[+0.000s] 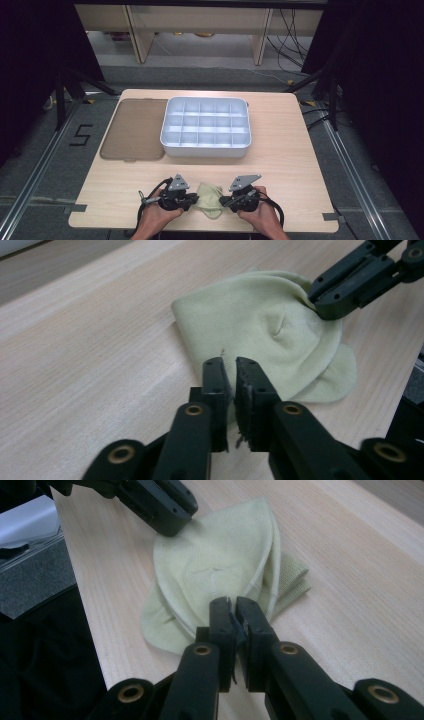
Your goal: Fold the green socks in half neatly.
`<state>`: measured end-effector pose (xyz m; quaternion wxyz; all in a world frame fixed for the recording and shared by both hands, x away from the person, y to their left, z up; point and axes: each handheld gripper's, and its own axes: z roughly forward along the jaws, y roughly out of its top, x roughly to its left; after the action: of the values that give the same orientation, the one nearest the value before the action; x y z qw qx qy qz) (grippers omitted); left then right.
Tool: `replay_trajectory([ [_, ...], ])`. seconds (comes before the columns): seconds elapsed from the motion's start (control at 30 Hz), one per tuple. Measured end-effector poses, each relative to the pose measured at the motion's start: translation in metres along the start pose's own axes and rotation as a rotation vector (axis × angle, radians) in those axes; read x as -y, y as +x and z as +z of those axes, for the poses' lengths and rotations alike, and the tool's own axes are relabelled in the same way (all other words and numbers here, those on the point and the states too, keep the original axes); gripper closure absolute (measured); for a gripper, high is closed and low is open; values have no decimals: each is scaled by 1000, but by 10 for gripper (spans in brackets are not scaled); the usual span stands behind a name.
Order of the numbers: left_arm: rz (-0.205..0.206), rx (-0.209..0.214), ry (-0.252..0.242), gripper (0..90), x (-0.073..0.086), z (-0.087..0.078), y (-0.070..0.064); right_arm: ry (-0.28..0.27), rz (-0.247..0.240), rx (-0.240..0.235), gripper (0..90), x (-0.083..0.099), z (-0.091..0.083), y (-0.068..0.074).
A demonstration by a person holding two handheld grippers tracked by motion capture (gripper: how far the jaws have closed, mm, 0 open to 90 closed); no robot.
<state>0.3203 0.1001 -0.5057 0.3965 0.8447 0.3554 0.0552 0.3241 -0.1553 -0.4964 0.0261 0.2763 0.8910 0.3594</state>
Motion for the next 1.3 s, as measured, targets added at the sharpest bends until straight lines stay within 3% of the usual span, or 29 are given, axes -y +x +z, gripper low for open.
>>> replay_trajectory([
  [0.03, 1, -3, 3, 753, 0, -2, 1, 1, 4, 1, 864, 0, 0, 0],
  [0.07, -26, -4, 6, 677, 1, -3, 2, 1, 5, -7, 862, 0, 0, 0],
  [0.37, -106, 37, 38, 590, 1, 1, 4, -4, -7, -4, 859, 0, 1, 0],
  [0.4, -120, 57, 49, 603, 1, 3, 5, -6, -8, -4, 858, 0, 1, 0],
  [0.7, -162, 76, 17, 753, 4, 5, 8, -5, -5, -6, 858, 1, 1, 0],
  [0.77, -185, 65, -19, 810, 5, 5, 7, -6, -7, -6, 857, 1, 1, 0],
  [0.93, -139, 60, -42, 843, 1, -1, 4, -18, -6, -17, 843, 0, 1, 0],
  [1.0, -93, 38, -34, 843, 0, -6, 1, -59, 29, -21, 842, -3, -6, 2],
  [1.03, -93, 38, -34, 843, 0, -6, 1, -59, 29, -21, 842, -3, -6, 2],
  [1.07, -105, 41, -48, 843, -1, -6, -1, -92, 1, -21, 845, -7, -9, 4],
  [1.13, -92, 36, -60, 844, -2, -7, -3, -101, -6, -39, 850, -10, -9, 10],
  [1.3, -67, 25, -41, 844, -2, -9, -3, -68, -40, -64, 864, -14, 5, 19],
])
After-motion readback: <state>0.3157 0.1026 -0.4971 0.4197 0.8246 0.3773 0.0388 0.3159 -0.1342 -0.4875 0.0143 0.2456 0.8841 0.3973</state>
